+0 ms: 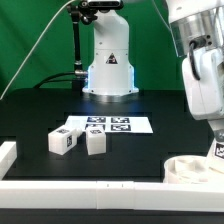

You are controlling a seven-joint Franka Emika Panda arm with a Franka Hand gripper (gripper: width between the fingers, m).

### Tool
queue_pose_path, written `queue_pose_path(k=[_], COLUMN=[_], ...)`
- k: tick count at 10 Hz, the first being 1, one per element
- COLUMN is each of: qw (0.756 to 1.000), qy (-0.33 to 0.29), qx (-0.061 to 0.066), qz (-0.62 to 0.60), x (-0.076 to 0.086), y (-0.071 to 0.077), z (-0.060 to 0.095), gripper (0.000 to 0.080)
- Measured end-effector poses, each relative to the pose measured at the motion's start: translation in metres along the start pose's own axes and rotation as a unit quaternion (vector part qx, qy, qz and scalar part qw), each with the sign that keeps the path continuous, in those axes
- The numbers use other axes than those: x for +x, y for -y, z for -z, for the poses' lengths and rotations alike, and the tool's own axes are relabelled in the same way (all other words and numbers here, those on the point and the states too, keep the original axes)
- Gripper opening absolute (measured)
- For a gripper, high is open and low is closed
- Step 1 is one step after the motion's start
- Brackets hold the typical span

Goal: Assemble stool

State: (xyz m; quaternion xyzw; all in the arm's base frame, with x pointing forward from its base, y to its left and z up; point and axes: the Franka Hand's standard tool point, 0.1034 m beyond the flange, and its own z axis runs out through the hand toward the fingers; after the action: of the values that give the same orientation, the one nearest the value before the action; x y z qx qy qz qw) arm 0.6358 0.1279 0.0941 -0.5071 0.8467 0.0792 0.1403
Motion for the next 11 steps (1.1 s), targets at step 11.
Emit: queue_pose_path(k=[11], qw=[0.887], qy=[-0.021], qx=[-0.014], qz=[0.460], x=[-0.015], y=[0.002], z=[0.003], gripper=[0.0649])
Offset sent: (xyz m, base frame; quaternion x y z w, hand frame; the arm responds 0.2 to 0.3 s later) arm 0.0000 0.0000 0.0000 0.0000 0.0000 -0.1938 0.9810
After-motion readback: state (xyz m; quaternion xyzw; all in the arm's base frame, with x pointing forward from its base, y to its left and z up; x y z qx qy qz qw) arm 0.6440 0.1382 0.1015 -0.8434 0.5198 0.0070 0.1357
